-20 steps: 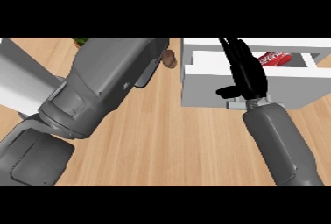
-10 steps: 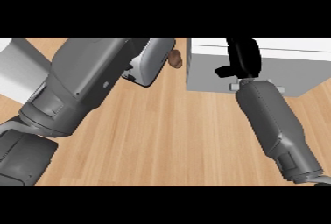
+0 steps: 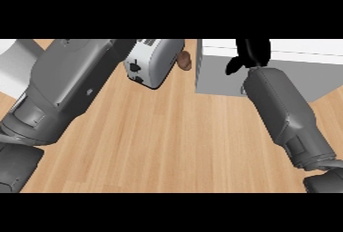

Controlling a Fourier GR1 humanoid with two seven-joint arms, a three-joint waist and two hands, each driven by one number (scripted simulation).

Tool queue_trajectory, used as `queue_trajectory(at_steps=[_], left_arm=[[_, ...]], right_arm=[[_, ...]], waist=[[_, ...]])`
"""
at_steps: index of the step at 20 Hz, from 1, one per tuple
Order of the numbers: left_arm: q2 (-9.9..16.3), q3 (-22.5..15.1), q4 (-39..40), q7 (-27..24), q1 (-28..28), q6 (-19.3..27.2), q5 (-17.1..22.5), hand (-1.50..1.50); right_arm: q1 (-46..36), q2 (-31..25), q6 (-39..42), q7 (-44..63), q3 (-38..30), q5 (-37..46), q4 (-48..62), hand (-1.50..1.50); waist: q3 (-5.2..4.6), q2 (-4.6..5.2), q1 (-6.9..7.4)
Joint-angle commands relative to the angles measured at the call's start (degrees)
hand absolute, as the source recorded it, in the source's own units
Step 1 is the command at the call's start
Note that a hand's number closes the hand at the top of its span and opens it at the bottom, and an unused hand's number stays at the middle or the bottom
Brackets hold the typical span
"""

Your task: Pick up the can, place it into the drawer and close the drawer

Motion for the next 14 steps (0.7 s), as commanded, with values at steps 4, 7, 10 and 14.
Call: queue_trajectory(at_steps=[4, 7, 10, 14], left_arm=[[2.02, -0.28, -6.69, 2.25, 4.72, -1.16, 0.4, -1.5], [2.9, -1.0, -9.25, 3.03, 6.88, -1.37, -0.05, -1.5], [3.72, -0.83, -10.35, 1.4, 9.27, -2.09, -0.18, -1.5], [5.99, -1.38, -16.5, 3.96, 12.32, -2.1, -0.07, -1.5]], right_arm=[[-7.98, -0.24, -1.22, 0.1, -3.09, -1.3, 5.17, -1.5], [-8.06, 0.6, -1.79, -2.35, -5.26, -3.9, 5.28, -1.5], [-9.94, 1.45, 0.02, -6.31, -8.2, -7.9, 3.64, -1.5], [-8.57, 1.18, -0.77, -9.44, -9.46, -8.85, 4.87, -1.5]], waist=[[0.03, 0.39, 2.52], [0.08, 0.27, 2.08], [0.11, 0.42, 1.56], [0.08, -0.05, 2.21]])
